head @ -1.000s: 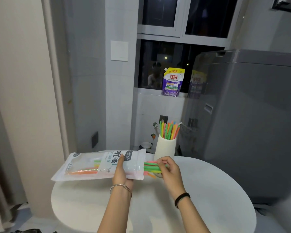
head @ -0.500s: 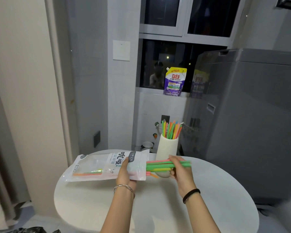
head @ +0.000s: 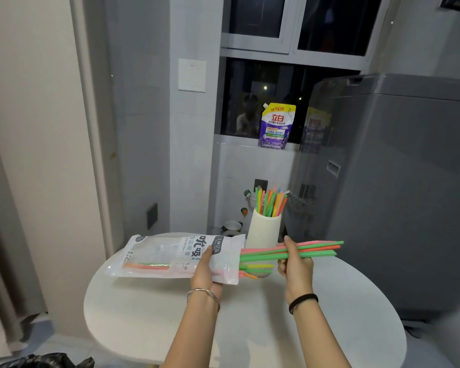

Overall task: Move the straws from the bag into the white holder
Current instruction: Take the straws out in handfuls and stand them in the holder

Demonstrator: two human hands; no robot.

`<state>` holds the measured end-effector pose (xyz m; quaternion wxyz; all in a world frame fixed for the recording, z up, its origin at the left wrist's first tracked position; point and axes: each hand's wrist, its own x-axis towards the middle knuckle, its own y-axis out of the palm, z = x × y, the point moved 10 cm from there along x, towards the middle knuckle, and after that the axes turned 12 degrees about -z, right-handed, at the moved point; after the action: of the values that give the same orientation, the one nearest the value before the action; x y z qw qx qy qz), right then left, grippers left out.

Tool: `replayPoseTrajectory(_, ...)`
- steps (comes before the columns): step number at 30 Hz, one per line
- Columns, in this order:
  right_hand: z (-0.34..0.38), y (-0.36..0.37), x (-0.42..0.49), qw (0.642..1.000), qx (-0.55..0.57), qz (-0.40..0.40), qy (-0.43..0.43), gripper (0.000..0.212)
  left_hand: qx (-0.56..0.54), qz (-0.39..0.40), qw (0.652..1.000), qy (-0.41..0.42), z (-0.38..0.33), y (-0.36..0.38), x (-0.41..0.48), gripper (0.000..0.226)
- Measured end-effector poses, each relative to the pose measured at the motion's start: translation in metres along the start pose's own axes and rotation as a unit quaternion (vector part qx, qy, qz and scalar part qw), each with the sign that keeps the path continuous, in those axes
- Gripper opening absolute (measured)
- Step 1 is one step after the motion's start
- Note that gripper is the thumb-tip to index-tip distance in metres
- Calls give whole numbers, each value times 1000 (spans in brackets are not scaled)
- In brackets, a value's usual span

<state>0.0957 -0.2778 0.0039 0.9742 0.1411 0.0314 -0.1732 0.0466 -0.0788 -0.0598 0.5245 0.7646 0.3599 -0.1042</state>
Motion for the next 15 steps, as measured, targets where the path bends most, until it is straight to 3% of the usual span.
replayPoseTrajectory(2, 1, 2, -1, 1000, -3, 7, -4, 24, -2, -2, 1000, 0, 3, 1, 0, 49)
replayPoseTrajectory(7, -11, 33, -16, 986, -97, 133, 17, 17, 0, 1, 1000, 4, 11, 6, 2, 50)
replayPoseTrajectory(15, 30, 28, 18, 995, -58, 47, -63, 30, -25, 16, 1000, 8, 5, 17, 3, 49)
